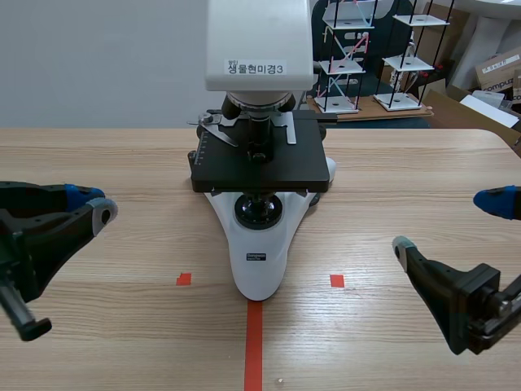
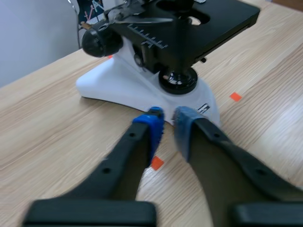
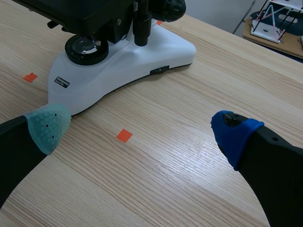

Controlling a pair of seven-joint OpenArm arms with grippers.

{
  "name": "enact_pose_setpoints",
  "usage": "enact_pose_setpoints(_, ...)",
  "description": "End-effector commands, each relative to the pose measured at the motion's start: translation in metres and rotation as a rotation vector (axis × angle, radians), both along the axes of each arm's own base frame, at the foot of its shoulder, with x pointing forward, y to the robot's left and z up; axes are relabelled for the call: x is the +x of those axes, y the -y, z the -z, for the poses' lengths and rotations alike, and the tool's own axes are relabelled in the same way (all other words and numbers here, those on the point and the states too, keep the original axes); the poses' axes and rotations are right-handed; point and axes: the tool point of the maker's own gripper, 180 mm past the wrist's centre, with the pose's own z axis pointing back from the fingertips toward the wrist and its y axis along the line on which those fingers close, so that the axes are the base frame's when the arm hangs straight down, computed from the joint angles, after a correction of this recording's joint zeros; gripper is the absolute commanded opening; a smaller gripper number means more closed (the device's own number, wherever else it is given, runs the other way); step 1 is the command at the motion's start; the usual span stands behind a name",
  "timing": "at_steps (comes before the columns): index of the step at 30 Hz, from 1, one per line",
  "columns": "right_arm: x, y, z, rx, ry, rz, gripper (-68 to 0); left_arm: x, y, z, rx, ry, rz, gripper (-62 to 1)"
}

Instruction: Point at the stage clip

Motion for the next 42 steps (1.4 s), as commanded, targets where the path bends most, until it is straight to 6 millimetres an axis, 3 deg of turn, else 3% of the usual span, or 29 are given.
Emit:
enact_pose_setpoints(1,0.002,-0.002,-0.007,0.006,0.021,-0.013,0.4,0.007,-0.002,-0.004,-0.01,0.023,0.002,-58.0)
enact_pose_setpoints(14,0.002,-0.002,-0.007,0.006,0.021,-0.013,0.4,0.066,-0.025,0.007,-0.001,0.036,-0.017,-57.7)
enact_pose_setpoints(29,0.002,-0.002,-0.007,0.006,0.021,-0.013,0.4,0.111,-0.01,-0.001,-0.064,0.03,0.03,-57.7)
enact_pose_setpoints(42,0.002,-0.002,-0.007,0.006,0.022,-0.013,0.4,0.128,-0.001,-0.004,-0.1,0.025,0.038,-57.7)
